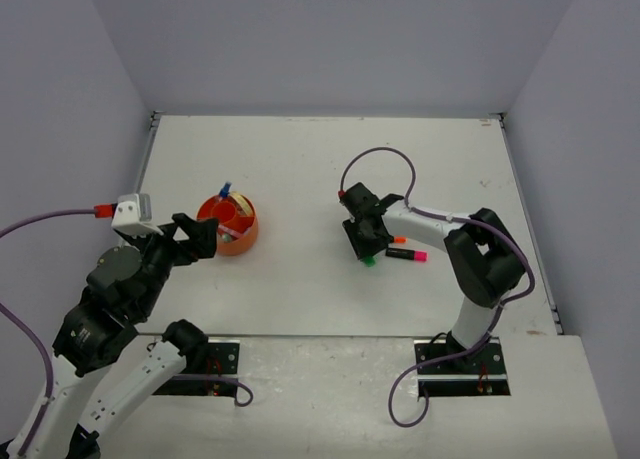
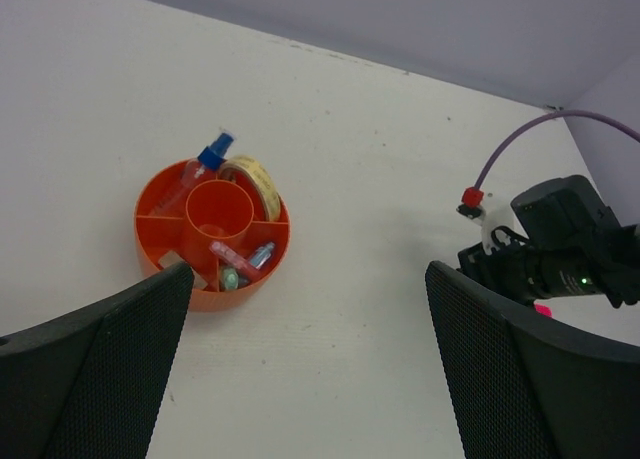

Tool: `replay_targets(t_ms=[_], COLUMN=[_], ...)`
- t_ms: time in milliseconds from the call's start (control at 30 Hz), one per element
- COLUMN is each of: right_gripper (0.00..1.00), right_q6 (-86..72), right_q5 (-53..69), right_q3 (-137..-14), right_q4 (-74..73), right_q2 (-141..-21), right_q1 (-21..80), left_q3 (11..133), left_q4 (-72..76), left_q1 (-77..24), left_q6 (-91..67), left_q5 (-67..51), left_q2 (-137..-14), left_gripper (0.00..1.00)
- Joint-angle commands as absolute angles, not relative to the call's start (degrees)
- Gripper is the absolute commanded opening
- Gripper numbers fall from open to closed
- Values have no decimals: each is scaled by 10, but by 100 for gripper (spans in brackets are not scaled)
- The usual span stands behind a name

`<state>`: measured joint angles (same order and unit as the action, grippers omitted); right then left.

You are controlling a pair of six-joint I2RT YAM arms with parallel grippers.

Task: Sort the stationery into containers
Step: Pick up the pen from the center of the board.

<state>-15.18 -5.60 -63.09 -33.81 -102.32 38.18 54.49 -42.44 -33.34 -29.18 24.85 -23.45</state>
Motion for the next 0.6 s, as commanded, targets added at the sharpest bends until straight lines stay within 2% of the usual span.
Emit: replay_targets(t_ms=[0, 100, 133, 267, 400, 567], right_gripper=[32, 6, 0, 0, 0, 0], right_q6=[-128, -121, -119, -123, -135, -167], right_q5=[-3, 17, 21, 12, -13, -60], right_q3=[-660, -662, -659, -642, -634, -626], right_q4=[-362, -359, -354, -324, -274, -189], right_q2=[-1057, -1049, -1036, -962, -856, -784], right_q1=[382, 386, 391, 427, 521, 609], left_q3=[532, 516, 510, 487, 450, 407], left_q4=[-403, -378, -369, -311, -228, -117], left_q1=[-331, -331, -331, -331, -331, -332], left_q6=[-282, -296, -304, -338, -393, -447], left_q5=[184, 138, 122, 54, -23, -94], left_q2=[-243, -258, -264, -285, -316, -363], left_gripper=[100, 100, 100, 100, 100, 100])
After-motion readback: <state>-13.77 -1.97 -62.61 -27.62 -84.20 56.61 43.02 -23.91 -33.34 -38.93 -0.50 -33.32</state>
